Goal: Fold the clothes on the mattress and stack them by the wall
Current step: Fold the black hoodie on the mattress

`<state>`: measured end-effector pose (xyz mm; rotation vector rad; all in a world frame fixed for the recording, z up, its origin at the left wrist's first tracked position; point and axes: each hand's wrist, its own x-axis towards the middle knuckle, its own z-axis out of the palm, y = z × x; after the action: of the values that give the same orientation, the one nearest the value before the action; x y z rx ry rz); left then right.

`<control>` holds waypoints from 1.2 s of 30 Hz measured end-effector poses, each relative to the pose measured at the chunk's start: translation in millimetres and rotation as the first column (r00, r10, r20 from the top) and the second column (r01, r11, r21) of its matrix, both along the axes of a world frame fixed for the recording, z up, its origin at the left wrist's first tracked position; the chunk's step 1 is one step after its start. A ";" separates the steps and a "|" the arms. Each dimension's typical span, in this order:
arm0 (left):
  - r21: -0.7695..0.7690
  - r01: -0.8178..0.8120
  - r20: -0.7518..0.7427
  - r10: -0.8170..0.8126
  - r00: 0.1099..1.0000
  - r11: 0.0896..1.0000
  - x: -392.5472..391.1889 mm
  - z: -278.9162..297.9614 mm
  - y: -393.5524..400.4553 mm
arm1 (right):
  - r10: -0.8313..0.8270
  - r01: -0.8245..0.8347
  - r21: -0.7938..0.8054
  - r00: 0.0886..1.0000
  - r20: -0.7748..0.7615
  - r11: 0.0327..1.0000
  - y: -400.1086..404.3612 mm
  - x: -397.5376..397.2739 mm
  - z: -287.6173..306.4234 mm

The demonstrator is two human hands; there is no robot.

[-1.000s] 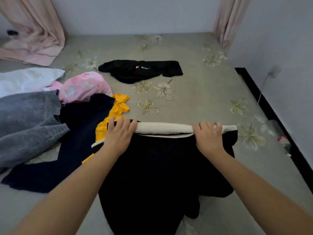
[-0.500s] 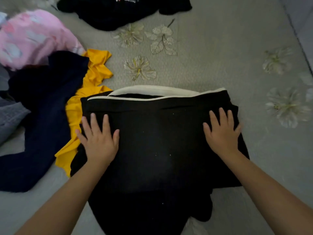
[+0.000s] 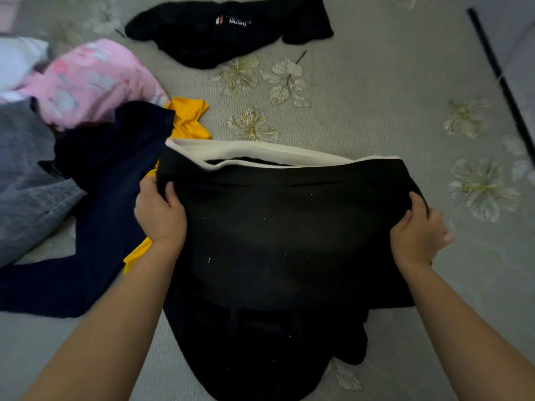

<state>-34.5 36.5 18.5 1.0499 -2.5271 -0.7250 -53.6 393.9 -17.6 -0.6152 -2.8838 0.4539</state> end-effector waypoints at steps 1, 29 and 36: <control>-0.038 -0.055 0.099 0.058 0.993 0.998 -0.9 -5.3 -3.9 | -0.013 0.014 -0.011 1.000 0.025 1.000 -1.2 2.6 -2.2; 0.374 -0.209 0.108 0.182 0.977 0.903 139.7 -30.9 -22.0 | 0.652 -0.819 0.098 0.517 0.555 0.565 -91.5 105.1 -22.2; 0.421 -0.386 0.395 0.216 0.893 0.821 146.5 -48.2 -18.9 | 0.623 -0.829 0.208 0.534 0.572 0.520 -94.5 109.4 -17.0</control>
<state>112.0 17.6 -29.8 1.8453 -2.3822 -1.2183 55.8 299.4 -34.6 0.7949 -3.3515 -0.3835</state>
